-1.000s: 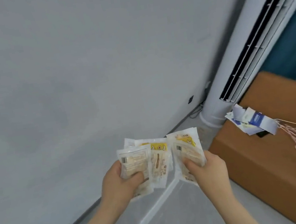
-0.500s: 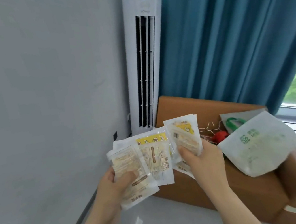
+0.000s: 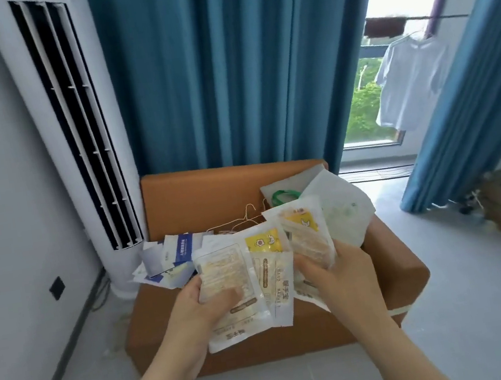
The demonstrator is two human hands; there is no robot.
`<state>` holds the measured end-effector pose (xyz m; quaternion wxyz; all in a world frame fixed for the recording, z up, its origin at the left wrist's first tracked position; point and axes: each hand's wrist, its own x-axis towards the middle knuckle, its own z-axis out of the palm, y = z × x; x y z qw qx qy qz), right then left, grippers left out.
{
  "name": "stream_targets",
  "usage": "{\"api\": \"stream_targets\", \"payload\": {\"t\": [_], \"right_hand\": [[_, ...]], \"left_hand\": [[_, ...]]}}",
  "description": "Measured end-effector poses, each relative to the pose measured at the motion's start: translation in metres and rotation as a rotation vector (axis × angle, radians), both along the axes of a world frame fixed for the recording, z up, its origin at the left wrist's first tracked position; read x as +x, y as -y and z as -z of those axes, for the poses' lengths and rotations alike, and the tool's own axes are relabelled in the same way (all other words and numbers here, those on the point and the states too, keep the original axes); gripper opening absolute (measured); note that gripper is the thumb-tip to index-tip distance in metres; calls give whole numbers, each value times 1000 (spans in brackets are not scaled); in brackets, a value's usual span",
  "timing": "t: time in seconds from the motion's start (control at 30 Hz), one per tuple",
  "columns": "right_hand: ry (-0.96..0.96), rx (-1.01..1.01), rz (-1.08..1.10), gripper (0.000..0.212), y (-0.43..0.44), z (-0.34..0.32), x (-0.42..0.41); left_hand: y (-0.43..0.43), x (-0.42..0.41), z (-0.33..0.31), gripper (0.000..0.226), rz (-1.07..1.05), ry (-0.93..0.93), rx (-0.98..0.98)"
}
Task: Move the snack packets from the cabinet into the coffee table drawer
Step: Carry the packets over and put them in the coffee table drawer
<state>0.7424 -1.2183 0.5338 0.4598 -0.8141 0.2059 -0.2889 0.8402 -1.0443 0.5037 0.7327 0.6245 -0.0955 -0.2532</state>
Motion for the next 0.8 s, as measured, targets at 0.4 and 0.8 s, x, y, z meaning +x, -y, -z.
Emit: {"api": "stream_targets", "payload": {"t": [0.4, 0.8], "right_hand": [[-236, -107, 520, 22, 194, 32, 27], [-456, -40, 749, 42, 387, 69, -74]], "left_hand": [[249, 115, 20, 34, 370, 229, 224], [490, 53, 42, 23, 657, 459, 373]]}}
